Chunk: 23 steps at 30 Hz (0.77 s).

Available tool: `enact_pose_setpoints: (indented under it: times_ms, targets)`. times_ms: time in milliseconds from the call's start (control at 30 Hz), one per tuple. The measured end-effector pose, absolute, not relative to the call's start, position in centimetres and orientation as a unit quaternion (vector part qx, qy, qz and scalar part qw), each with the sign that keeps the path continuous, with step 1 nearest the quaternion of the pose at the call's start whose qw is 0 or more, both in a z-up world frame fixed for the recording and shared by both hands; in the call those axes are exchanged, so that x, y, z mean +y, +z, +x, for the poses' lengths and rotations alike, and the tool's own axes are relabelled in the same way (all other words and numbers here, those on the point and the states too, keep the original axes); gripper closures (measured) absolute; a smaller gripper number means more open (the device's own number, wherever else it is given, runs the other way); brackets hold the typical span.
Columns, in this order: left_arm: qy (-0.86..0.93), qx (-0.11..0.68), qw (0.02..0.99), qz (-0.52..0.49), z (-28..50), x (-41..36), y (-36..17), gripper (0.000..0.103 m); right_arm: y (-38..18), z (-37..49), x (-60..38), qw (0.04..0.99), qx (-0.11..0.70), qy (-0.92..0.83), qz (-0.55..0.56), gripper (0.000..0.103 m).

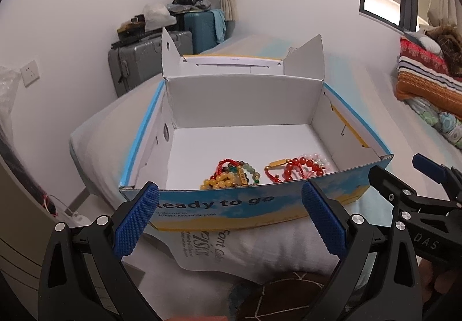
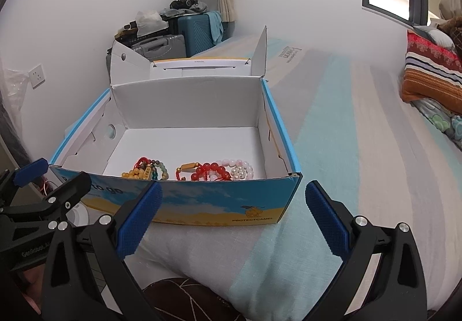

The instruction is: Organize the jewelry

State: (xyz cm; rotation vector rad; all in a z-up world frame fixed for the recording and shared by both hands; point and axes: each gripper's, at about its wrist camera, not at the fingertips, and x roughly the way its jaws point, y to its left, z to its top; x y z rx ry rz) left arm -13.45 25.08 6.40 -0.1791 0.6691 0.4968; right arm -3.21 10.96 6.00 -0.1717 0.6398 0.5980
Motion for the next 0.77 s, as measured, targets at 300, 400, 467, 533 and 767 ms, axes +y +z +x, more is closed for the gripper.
enact_pose_setpoints:
  times_ms: [300,400,467,533,767]
  targets:
    - [0.261,0.326,0.905,-0.086,-13.42,25.47,6.36,0.006,5.70,-3.12,10.98,0.901,0.312,0.290,-0.086,0.008]
    - [0.262,0.318,0.907,-0.090,-13.67,25.60,6.45,0.006,5.71,-3.09,10.94,0.901,0.312,0.290,-0.086,0.008]
    - [0.257,0.318,0.908,-0.093,-13.73,25.69,6.46,0.006,5.71,-3.10,10.94,0.901,0.312,0.289,-0.086,0.008]
    - [0.258,0.321,0.907,-0.089,-13.60,25.69,6.47,0.006,5.72,-3.08,10.91,0.901,0.312,0.289,-0.086,0.008]
    - [0.256,0.325,0.906,-0.090,-13.34,25.76,6.44,0.006,5.72,-3.04,10.89,0.901,0.312,0.289,-0.086,0.008]
